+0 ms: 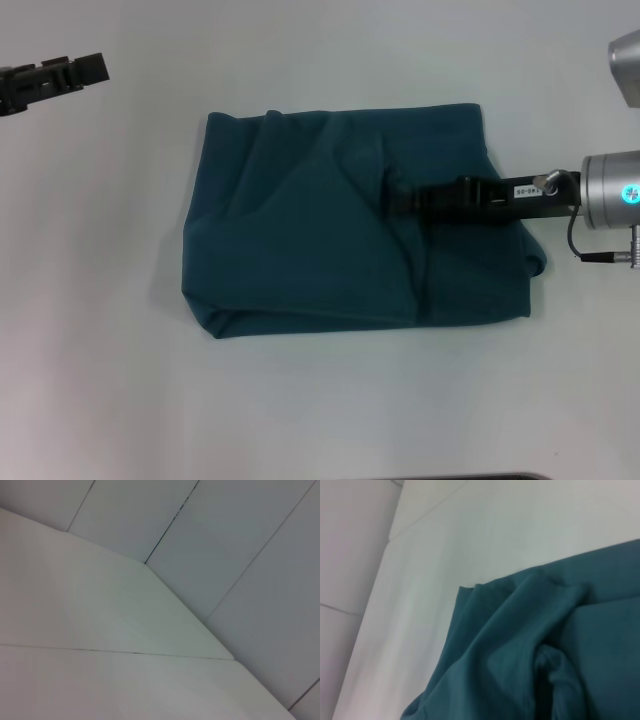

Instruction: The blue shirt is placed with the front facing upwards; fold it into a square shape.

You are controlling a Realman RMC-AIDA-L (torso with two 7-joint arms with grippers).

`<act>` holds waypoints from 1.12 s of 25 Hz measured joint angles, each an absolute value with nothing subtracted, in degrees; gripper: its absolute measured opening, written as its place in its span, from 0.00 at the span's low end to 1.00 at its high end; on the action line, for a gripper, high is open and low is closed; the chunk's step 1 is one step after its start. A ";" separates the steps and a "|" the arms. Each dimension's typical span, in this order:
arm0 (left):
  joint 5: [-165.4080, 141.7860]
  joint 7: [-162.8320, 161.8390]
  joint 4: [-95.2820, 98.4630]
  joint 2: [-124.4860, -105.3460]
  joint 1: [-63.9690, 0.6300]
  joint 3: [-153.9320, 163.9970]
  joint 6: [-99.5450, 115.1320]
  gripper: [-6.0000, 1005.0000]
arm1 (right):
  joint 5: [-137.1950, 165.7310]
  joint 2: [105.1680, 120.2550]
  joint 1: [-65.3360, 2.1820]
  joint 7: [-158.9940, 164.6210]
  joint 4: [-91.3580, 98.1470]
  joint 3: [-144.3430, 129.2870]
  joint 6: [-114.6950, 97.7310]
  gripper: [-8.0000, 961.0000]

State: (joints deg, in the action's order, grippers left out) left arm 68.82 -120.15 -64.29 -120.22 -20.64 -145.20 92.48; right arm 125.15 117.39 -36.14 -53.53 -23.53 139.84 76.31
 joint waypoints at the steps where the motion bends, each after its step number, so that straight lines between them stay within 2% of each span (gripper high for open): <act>1: 68.83 -120.15 -64.28 -120.22 -20.69 -145.18 92.52 0.76 | 125.15 117.30 -36.08 -53.32 -23.63 139.84 76.44 0.64; 6: 68.87 -120.08 -64.27 -120.22 -20.73 -145.10 92.66 0.77 | 125.15 117.27 -36.28 -52.81 -23.74 139.59 76.04 0.64; 21: 68.83 -118.81 -64.15 -119.96 -20.91 -145.20 92.72 0.76 | 125.36 119.12 -38.57 -52.11 -22.42 138.73 72.79 0.64; 28: 68.81 -118.67 -64.15 -119.87 -21.01 -145.18 92.56 0.77 | 125.11 119.41 -39.36 -52.57 -21.97 138.49 71.92 0.64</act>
